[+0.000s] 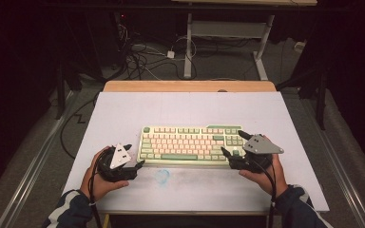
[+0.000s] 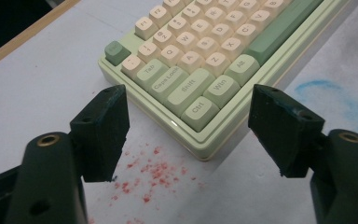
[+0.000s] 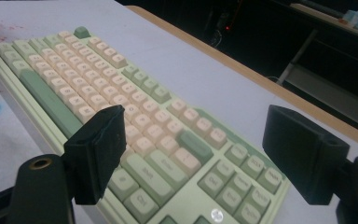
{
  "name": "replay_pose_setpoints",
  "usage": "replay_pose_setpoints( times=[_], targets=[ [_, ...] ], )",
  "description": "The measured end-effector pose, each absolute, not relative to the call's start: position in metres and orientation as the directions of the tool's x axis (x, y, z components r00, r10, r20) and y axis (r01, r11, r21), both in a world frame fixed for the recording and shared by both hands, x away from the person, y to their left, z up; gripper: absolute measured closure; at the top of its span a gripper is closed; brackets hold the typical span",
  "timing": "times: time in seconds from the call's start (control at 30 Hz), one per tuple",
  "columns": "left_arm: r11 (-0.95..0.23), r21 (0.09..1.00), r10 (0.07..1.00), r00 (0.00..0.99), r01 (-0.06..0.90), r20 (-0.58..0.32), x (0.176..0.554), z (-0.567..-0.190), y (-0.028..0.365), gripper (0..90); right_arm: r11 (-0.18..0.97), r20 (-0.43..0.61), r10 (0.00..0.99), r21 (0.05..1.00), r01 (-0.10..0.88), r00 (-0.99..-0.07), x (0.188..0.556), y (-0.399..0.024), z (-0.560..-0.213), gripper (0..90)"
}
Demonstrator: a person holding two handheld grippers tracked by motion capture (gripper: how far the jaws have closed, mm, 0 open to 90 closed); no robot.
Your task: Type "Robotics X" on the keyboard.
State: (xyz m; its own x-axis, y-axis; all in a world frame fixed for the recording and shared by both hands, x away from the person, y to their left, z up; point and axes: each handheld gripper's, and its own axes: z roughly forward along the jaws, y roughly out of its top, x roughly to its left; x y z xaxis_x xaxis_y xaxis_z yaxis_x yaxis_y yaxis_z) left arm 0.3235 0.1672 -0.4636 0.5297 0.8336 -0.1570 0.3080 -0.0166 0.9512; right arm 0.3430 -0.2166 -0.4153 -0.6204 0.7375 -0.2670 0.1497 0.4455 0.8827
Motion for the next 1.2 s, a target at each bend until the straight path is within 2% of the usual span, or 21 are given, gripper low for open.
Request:
replay_pose_setpoints(
  times=[0.23, 0.33, 0.37, 0.4, 0.5, 0.6, 0.73, 1.2],
  targets=[
    [0.007, 0.948, 0.815, 0.548, 0.318, -0.19, 0.325, -0.454, 0.163, 43.9, 0.44, -0.277, 0.766, 0.883, 0.16, -0.58, 0.326, -0.235, -0.424, 23.0],
    [0.017, 0.941, 0.795, 0.566, 0.337, -0.217, 0.329, -0.448, 0.159, 55.9, 0.449, -0.29, 0.776, 0.878, 0.168, -0.56, 0.318, -0.243, -0.429, 23.1],
    [0.019, 0.94, 0.786, 0.575, 0.34, -0.224, 0.331, -0.446, 0.157, 64.2, 0.458, -0.294, 0.781, 0.87, 0.183, -0.551, 0.315, -0.248, -0.433, 23.5],
    [0.022, 0.938, 0.779, 0.582, 0.346, -0.233, 0.333, -0.444, 0.154, 64.2, 0.458, -0.294, 0.781, 0.87, 0.183, -0.551, 0.315, -0.248, -0.433, 23.5],
    [0.026, 0.931, 0.754, 0.604, 0.364, -0.258, 0.339, -0.438, 0.145, 77.5, 0.454, -0.285, 0.797, 0.864, 0.217, -0.533, 0.309, -0.254, -0.437, 23.8],
    [-0.009, 0.925, 0.737, 0.628, 0.381, -0.251, 0.344, -0.437, 0.134, 85.7, 0.464, -0.291, 0.799, 0.854, 0.233, -0.527, 0.304, -0.259, -0.441, 23.8],
    [-0.069, 0.921, 0.724, 0.654, 0.383, -0.218, 0.35, -0.439, 0.115, 87.3, 0.465, -0.291, 0.805, 0.851, 0.244, -0.518, 0.299, -0.264, -0.444, 23.8],
    [-0.169, 0.887, 0.683, 0.7, 0.429, -0.208, 0.373, -0.446, 0.065, 87.3, 0.486, -0.297, 0.796, 0.833, 0.263, -0.528, 0.3, -0.264, -0.453, 24.3]
  ],
)
